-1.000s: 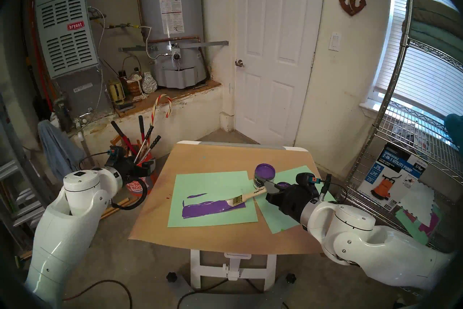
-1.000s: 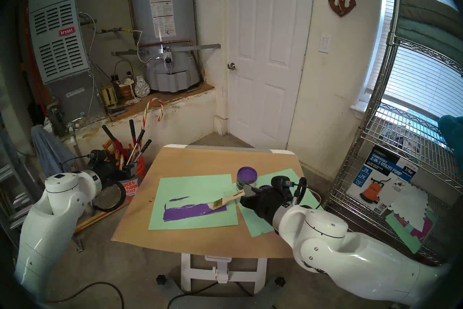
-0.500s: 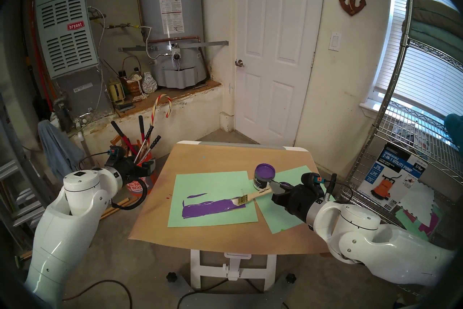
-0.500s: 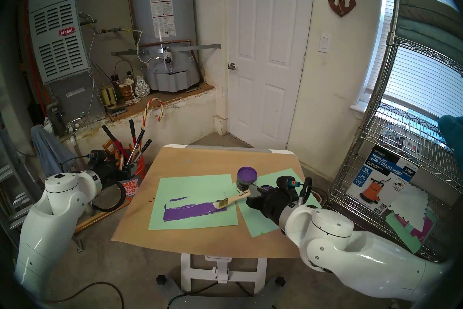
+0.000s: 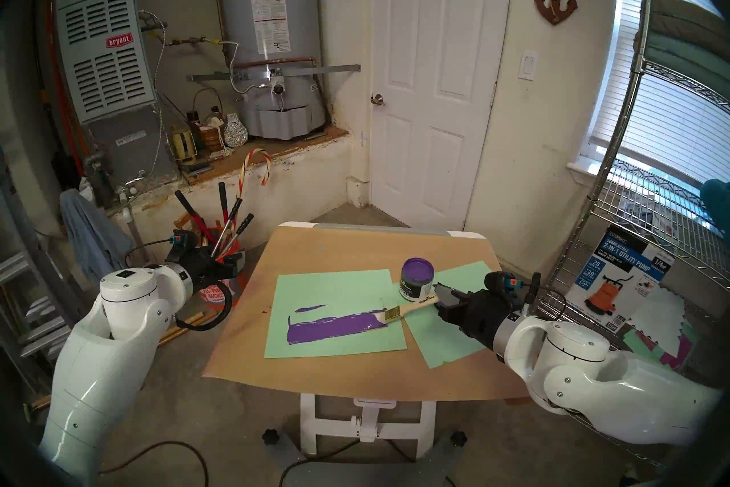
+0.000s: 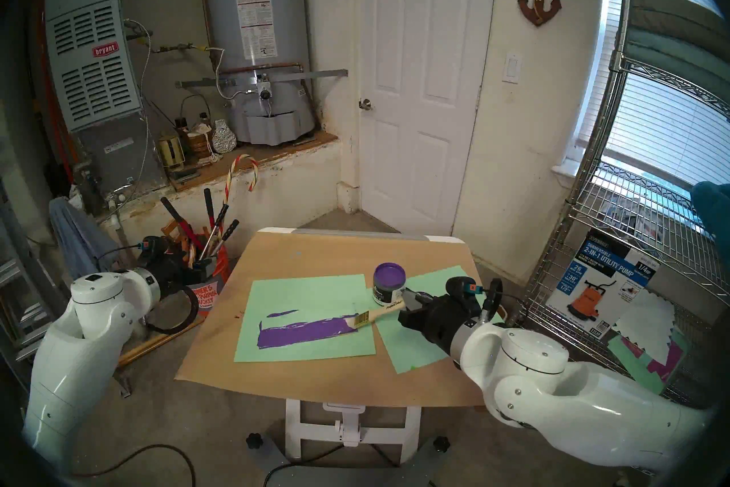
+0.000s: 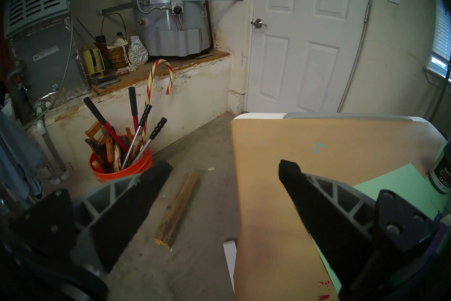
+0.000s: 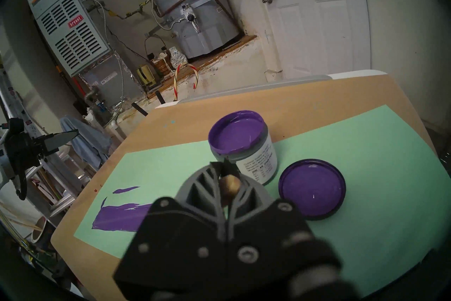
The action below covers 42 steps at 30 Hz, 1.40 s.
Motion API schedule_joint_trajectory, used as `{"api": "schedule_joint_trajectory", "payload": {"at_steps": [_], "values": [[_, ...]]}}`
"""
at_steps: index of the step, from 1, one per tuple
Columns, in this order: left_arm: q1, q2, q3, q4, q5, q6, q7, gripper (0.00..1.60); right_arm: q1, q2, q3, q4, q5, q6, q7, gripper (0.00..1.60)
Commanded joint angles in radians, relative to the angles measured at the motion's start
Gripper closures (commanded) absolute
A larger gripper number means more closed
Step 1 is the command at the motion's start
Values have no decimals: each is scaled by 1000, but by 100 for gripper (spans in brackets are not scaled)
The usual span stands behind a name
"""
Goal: Pick up brush, dip the brush into paint, and paint the wood
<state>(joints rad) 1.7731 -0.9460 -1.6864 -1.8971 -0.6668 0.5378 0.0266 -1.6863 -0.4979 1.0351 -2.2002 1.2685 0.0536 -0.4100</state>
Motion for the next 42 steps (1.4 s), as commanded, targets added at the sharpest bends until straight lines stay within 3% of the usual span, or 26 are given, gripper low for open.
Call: {"api": "schedule_joint_trajectory", "payload": {"at_steps": [1,28,36,42], "values": [[-5,1,-11,-17,-2,-3,2,0,-11,28,23,-10,5,-17,1,160],[-5,1,-11,-17,-2,-3,2,0,-76,116,127,-75,86,-75,21,160],[-6,1,-10,-16,-2,-3,1,0,-119,135,199,-149,243,-112,57,160],[-5,1,-10,-16,-2,-3,1,0,-164,158,253,-198,317,-159,69,160]]}}
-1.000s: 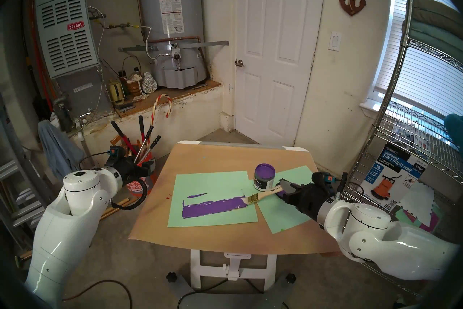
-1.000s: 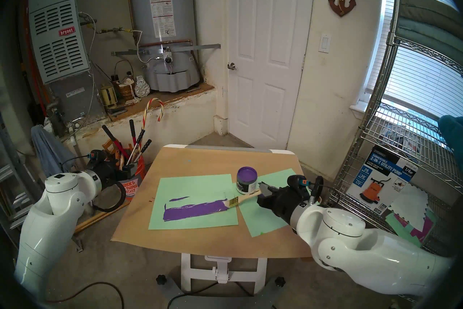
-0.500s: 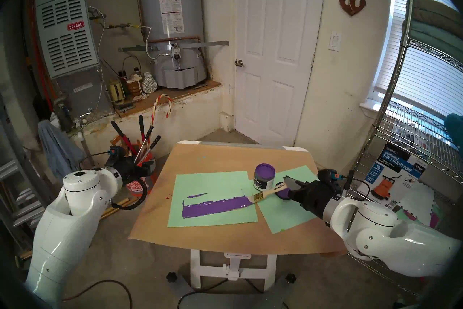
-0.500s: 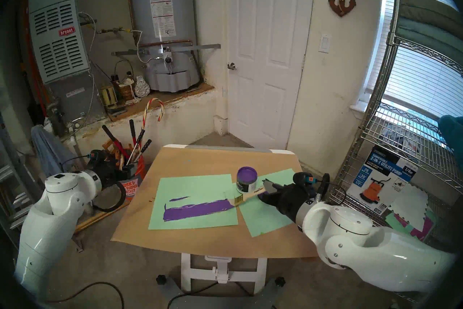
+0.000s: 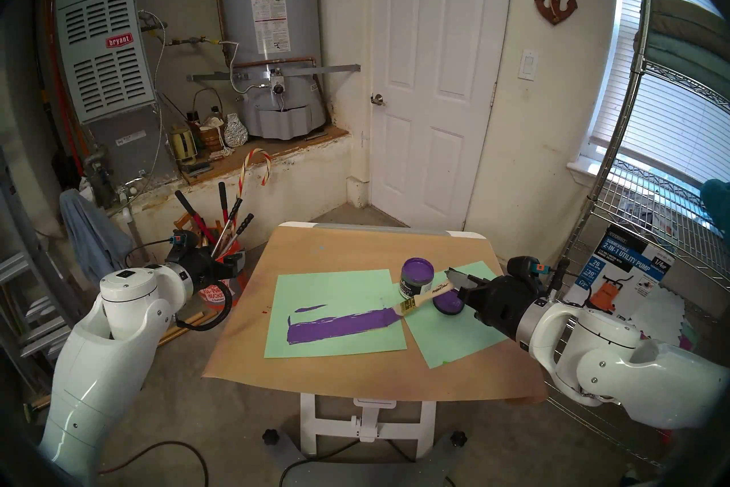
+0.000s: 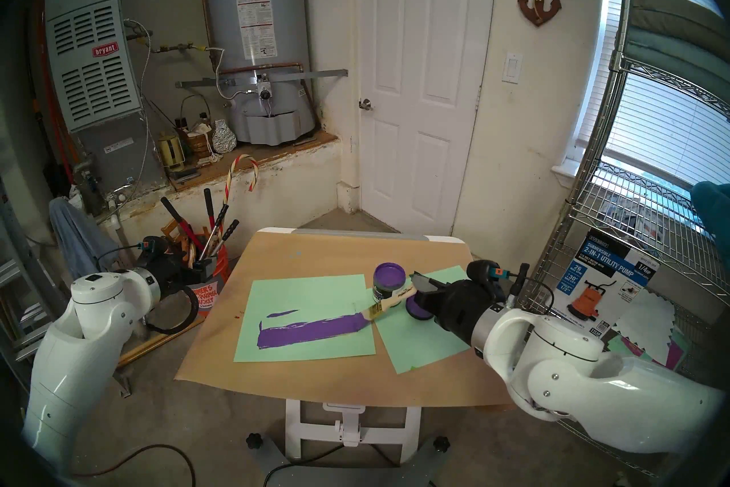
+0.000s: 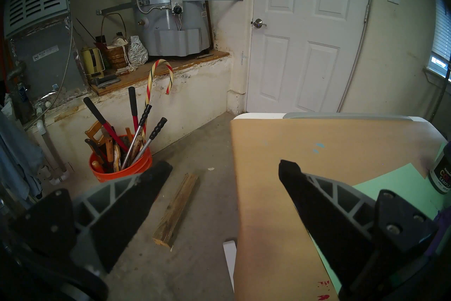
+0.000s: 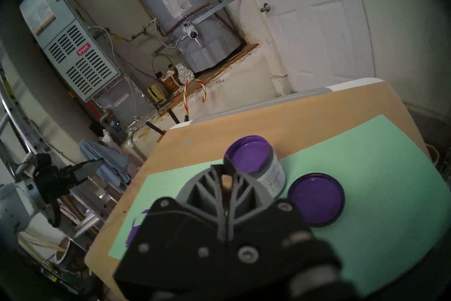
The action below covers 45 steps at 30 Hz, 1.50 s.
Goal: Pick up brush, dip the brush into paint, and paint the wood
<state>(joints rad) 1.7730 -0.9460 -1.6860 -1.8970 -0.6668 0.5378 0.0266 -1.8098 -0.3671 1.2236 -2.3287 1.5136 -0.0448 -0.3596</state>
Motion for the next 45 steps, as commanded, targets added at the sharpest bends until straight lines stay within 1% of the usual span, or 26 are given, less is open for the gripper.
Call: {"api": "schedule_joint_trajectory", "payload": {"at_steps": [1,3,4,7,10,13,17,22,24,26,29,33,38,39,40,44,45], "values": [[-5,1,-11,-16,-2,-3,1,0,-50,31,77,-74,94,-68,20,160],[-5,1,-11,-16,-2,-3,1,0,-72,41,101,-84,115,-94,26,160],[-5,1,-11,-16,-2,-3,1,0,-83,34,115,-87,146,-110,33,160],[-6,2,-10,-16,-2,-3,1,0,-111,24,148,-104,188,-155,47,160],[-6,2,-10,-16,-2,-3,1,0,-139,23,172,-115,210,-189,63,160],[-5,1,-11,-16,-2,-3,1,0,-180,42,209,-115,226,-223,77,160],[-5,1,-11,-16,-2,-3,1,0,-242,62,285,-113,255,-275,100,160],[-6,2,-10,-15,-2,-3,1,0,-300,50,374,-71,293,-317,112,160],[-6,2,-10,-15,-2,-3,1,0,-337,48,413,-56,302,-322,126,160],[-6,2,-10,-15,-2,-3,1,0,-354,41,431,-42,306,-323,133,160],[-6,2,-10,-15,-2,-3,1,0,-403,21,482,-14,311,-318,154,160],[-6,2,-10,-15,-1,-3,1,0,-449,-12,541,15,313,-305,175,160],[-7,2,-9,-14,-1,-3,1,0,-529,-81,642,33,328,-285,216,160],[-7,2,-9,-14,-1,-3,1,0,-529,-96,648,38,328,-277,219,160],[-7,2,-9,-14,-1,-3,1,0,-545,-107,663,42,330,-274,226,160],[-7,2,-9,-14,-1,-4,1,0,-601,-165,723,56,341,-229,259,160],[-7,2,-9,-14,-1,-4,1,0,-625,-182,746,58,342,-214,269,160]]}}
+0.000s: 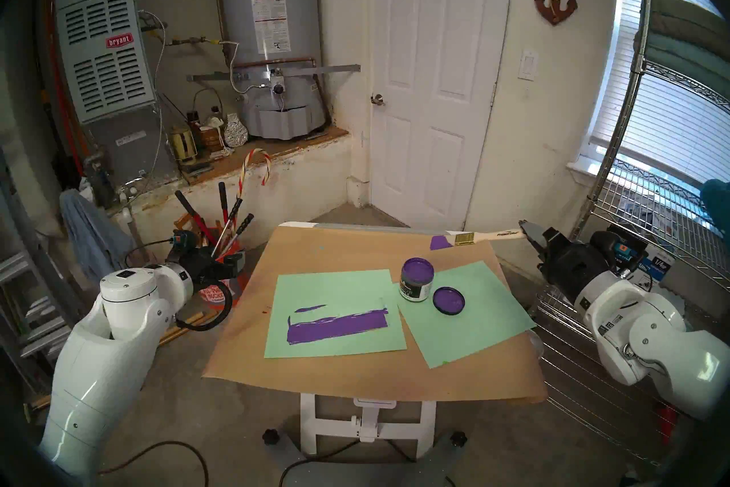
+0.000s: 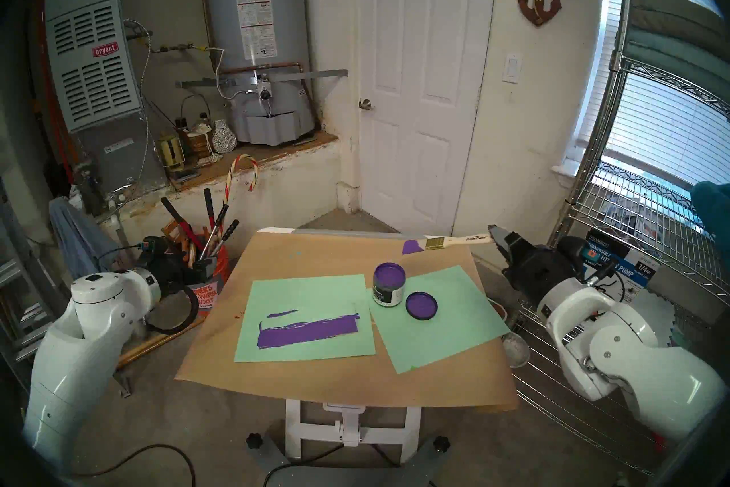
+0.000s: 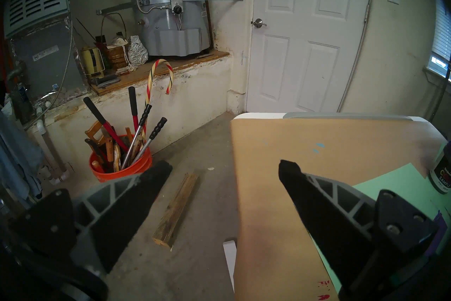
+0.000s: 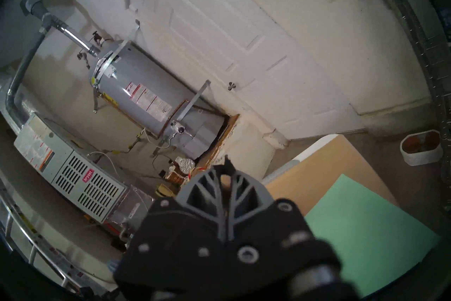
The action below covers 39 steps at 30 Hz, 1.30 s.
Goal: Pick up brush, dip the brush into paint, and paint the wood
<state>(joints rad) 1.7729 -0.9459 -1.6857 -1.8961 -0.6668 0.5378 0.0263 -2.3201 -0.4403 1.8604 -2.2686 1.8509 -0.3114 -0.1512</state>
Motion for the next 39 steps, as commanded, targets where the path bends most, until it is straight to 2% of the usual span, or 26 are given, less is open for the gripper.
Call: {"api": "schedule_joint_trajectory", "payload": {"at_steps": [1,7,8,9,12,17,21,30,39], "values": [[-7,2,-9,-15,-1,-3,1,0,-105,-105,101,6,10,55,61,160],[-6,2,-10,-15,-1,-3,1,0,-210,-194,209,14,5,161,127,160],[-6,2,-10,-15,-2,-3,1,0,-191,-186,197,26,8,172,125,160],[-6,2,-10,-15,-2,-3,1,0,-222,-216,229,19,1,197,142,160],[-6,2,-10,-16,-2,-3,1,0,-258,-250,265,24,-7,256,176,160],[-5,1,-11,-17,-2,-3,2,0,-316,-266,307,32,-18,321,234,160],[-5,1,-12,-18,-2,-3,2,0,-293,-251,283,63,-23,331,252,160],[-5,1,-11,-18,-2,-3,2,0,-197,-196,191,117,-15,300,217,160],[-5,1,-11,-17,-2,-3,2,0,-133,-167,126,139,-5,282,200,160]]}}
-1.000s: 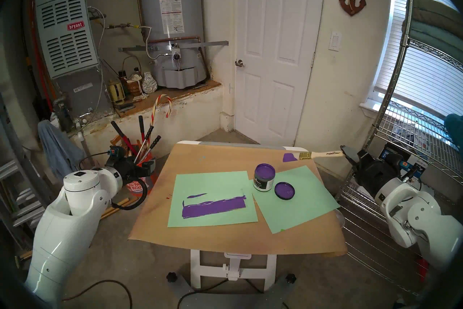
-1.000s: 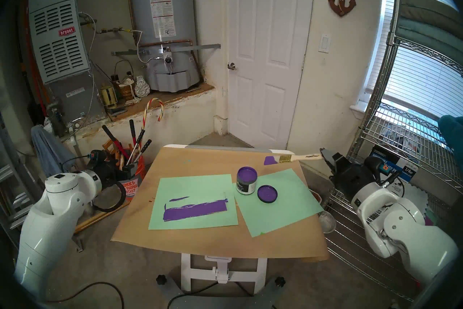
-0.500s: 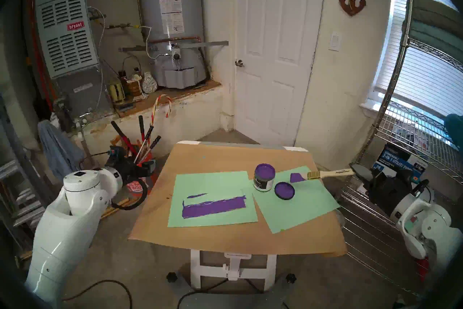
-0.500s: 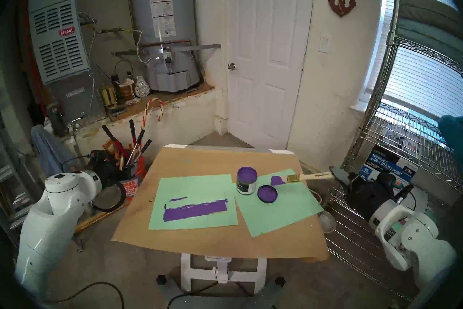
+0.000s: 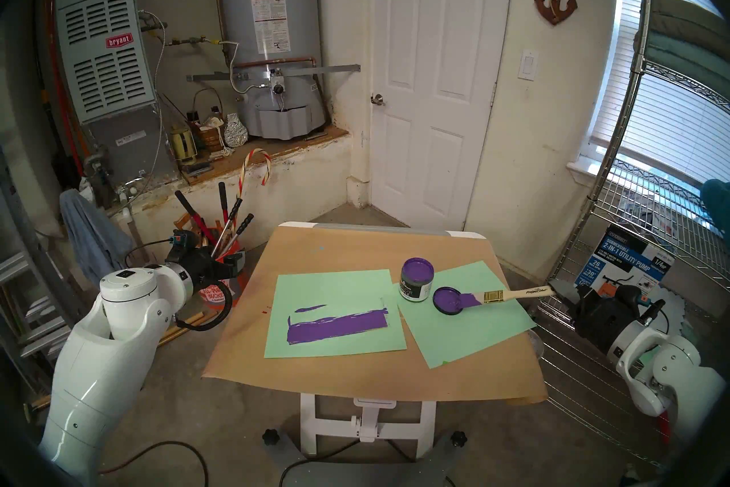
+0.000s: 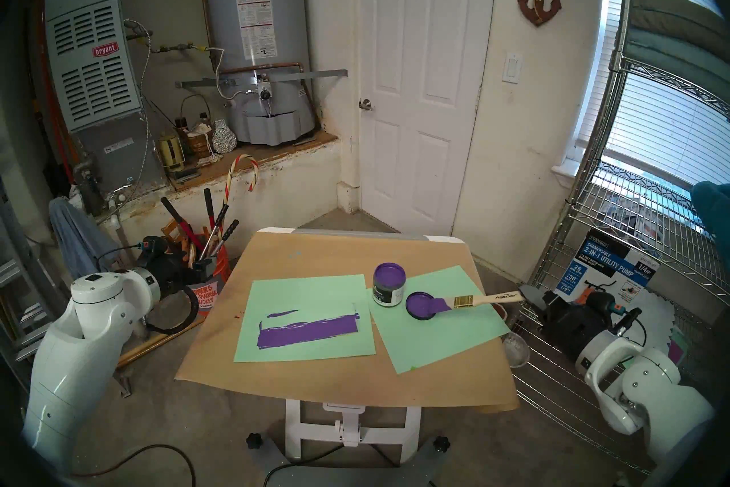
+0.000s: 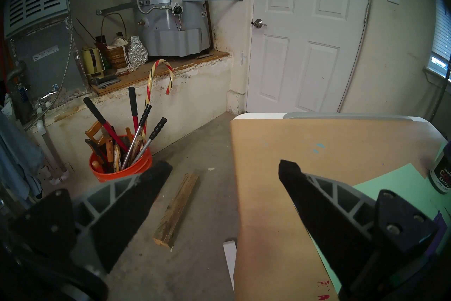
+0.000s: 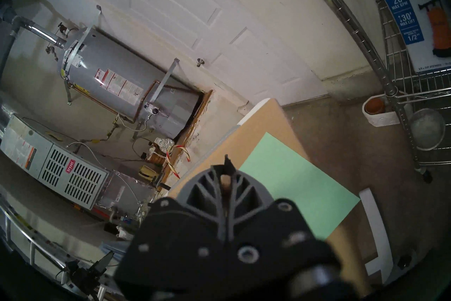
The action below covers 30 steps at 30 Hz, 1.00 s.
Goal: Pick up brush, dip the brush into paint, and paint the wood
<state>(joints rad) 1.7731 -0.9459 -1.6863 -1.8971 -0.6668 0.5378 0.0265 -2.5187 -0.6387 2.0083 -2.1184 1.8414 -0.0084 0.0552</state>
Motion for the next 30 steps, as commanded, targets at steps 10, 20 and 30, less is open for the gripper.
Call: {"api": "schedule_joint_trajectory", "payload": {"at_steps": [10,20,30], "values": [[-5,1,-11,-16,-2,-3,2,0,128,59,-94,6,-1,-52,-38,160],[-5,1,-11,-16,-2,-3,2,0,196,79,-171,24,-11,-75,-64,160],[-5,1,-11,-17,-2,-3,2,0,255,86,-239,48,-35,-94,-82,160]]}}
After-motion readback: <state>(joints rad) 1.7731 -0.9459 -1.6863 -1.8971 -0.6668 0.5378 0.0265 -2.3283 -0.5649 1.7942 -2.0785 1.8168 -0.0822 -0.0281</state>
